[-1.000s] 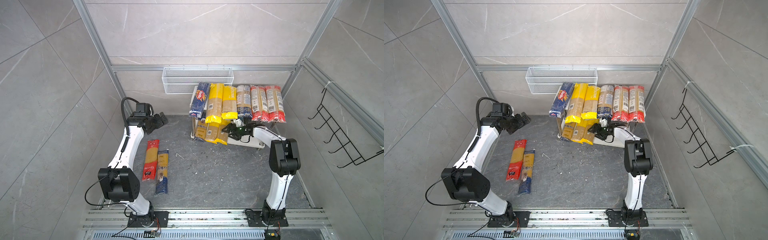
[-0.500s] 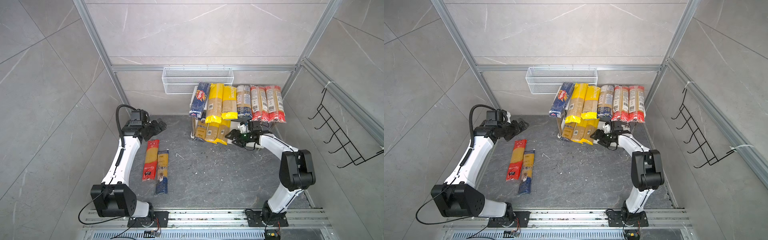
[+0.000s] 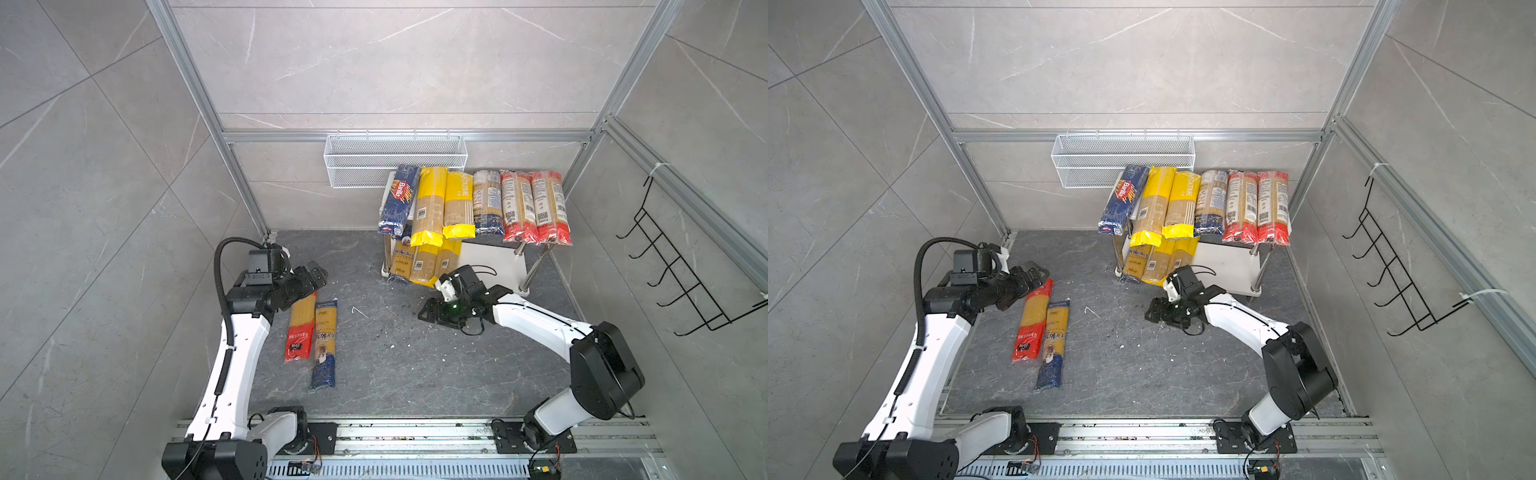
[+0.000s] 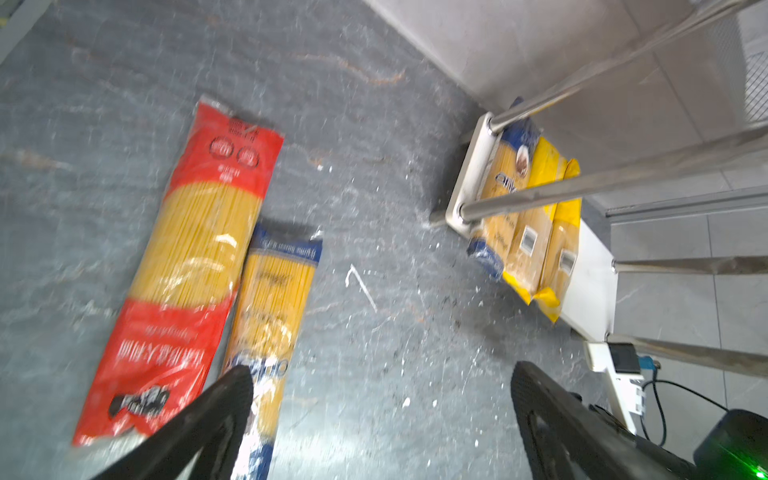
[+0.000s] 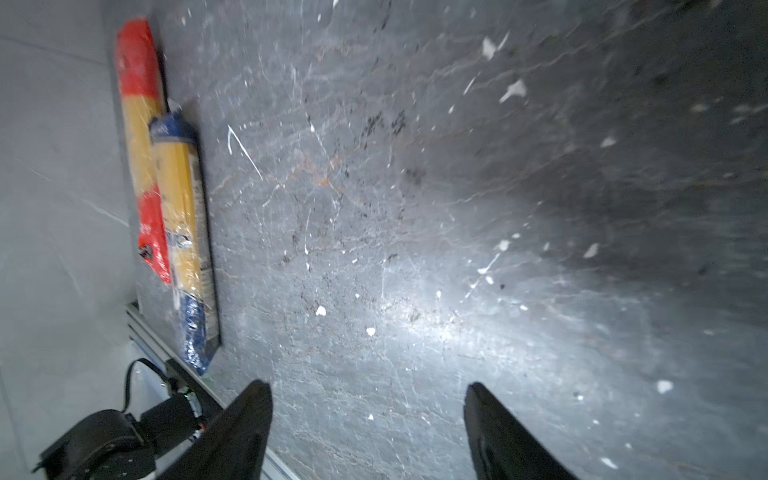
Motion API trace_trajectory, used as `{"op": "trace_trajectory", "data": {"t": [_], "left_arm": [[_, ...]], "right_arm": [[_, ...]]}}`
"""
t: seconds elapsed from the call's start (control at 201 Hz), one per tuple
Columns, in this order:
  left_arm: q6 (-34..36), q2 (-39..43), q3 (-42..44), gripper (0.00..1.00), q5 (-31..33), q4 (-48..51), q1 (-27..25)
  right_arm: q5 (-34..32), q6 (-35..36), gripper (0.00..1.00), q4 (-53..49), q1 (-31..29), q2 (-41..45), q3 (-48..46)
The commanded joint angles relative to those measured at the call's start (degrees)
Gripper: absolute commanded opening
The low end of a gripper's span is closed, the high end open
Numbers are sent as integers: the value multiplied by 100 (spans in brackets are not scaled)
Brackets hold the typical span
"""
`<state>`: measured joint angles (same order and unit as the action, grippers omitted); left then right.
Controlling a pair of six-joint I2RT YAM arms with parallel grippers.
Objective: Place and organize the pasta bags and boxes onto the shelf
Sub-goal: 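Release the yellow pack and draw the right gripper back, then reach the right gripper across to the blue-labelled pack on the floor and grasp it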
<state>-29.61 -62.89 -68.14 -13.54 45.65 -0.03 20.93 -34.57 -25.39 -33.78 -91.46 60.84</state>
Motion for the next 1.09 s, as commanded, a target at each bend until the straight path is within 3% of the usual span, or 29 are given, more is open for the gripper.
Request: {"op": "trace_trajectory", "data": {"t": [0.0,0.149,0.294,0.538,0.712,0.732,0.747,0.762,0.941,1.085], "left_arm": [[-157,492,138,100,212,371,33],[-569,1074,391,100,324,405,35],[-521,1056,-52,100,607,920,54],[-227,62,-1616,100,709,1156,241],[14,-376,-2134,100,495,961,504],[24,-402,-2161,100,460,943,544],[37,-426,-2175,100,430,927,574],[40,-446,-2184,100,390,909,609],[-22,-624,-2214,100,276,848,684],[-89,-596,-2125,100,282,823,682]], "right_arm": [[-678,-81,76,-361,-640,-486,487],[-899,-91,76,-598,-1353,-1505,1589],[-982,-70,76,-861,-1781,-2461,2716],[-1142,315,76,-1624,-2403,-3781,4623],[-1243,479,77,-2072,-2804,-4429,5730],[-1263,494,79,-2124,-2849,-4506,5865],[-1274,512,95,-2161,-2883,-4565,5964],[-1275,533,99,-2201,-2926,-4628,6107],[-1433,637,100,-3096,-3243,-5719,7935],[-1762,398,100,-4193,-3303,-6877,9921]]}}
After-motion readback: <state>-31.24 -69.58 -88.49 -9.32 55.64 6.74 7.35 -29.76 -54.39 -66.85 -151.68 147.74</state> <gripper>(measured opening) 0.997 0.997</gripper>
